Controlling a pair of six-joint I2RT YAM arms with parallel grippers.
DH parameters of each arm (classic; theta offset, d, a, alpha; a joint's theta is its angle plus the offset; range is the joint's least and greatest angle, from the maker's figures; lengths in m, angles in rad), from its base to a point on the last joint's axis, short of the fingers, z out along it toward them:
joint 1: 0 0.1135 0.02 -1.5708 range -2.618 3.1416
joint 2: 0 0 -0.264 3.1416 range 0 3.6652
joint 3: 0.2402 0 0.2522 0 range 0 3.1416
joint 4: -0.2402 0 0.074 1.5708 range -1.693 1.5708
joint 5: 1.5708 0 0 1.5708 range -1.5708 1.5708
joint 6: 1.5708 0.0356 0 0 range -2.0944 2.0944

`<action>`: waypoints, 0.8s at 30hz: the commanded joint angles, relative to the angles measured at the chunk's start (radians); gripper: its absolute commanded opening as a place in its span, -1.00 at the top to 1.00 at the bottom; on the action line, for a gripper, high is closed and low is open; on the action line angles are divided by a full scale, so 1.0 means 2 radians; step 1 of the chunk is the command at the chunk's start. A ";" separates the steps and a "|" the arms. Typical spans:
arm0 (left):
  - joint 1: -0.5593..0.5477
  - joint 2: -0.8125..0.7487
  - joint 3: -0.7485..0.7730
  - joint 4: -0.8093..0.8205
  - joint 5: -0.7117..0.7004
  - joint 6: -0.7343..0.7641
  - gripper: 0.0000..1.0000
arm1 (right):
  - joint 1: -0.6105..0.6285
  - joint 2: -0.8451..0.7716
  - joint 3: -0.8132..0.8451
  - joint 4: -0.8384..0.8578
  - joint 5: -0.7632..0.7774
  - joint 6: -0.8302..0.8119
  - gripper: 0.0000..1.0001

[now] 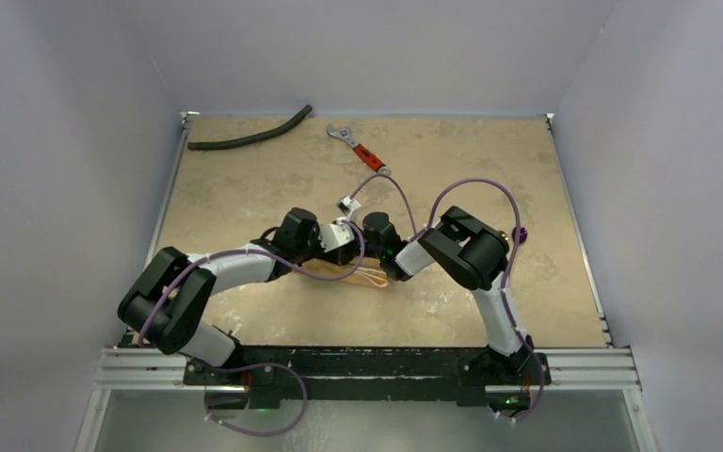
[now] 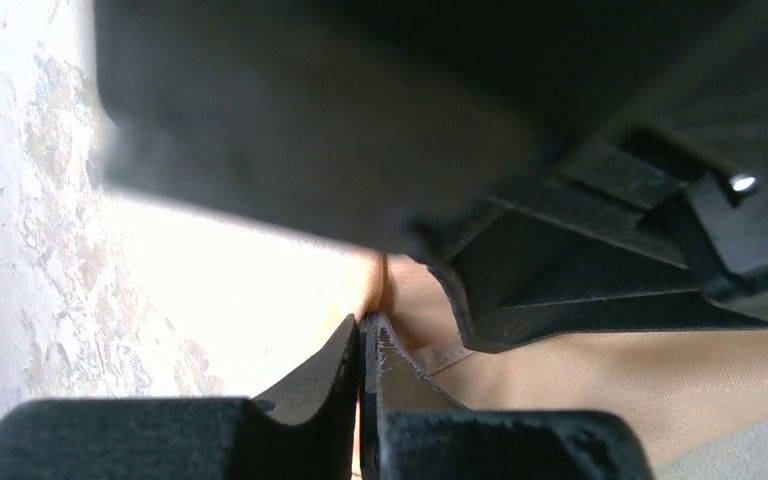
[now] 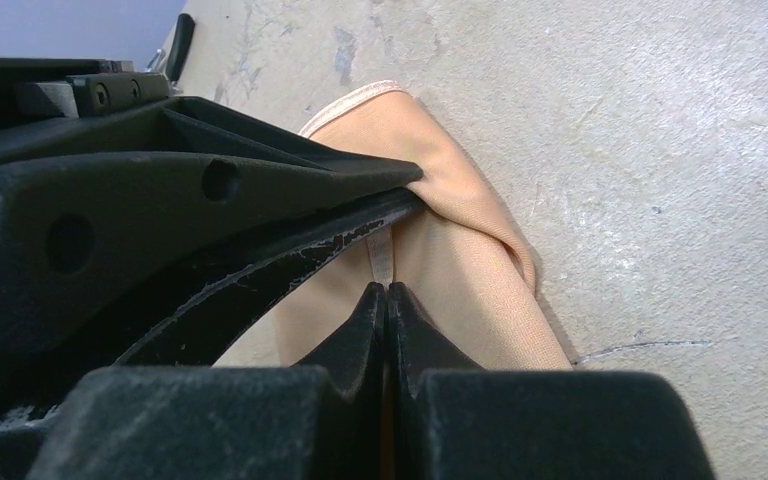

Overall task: Fold the napkin into a case and place the utensils inside
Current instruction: Grasp the top corner of the smaller rectangle folded napkin from the folded napkin.

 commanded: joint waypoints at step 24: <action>0.108 0.003 0.095 -0.176 0.239 -0.066 1.00 | 0.003 0.005 -0.003 -0.070 0.035 -0.036 1.00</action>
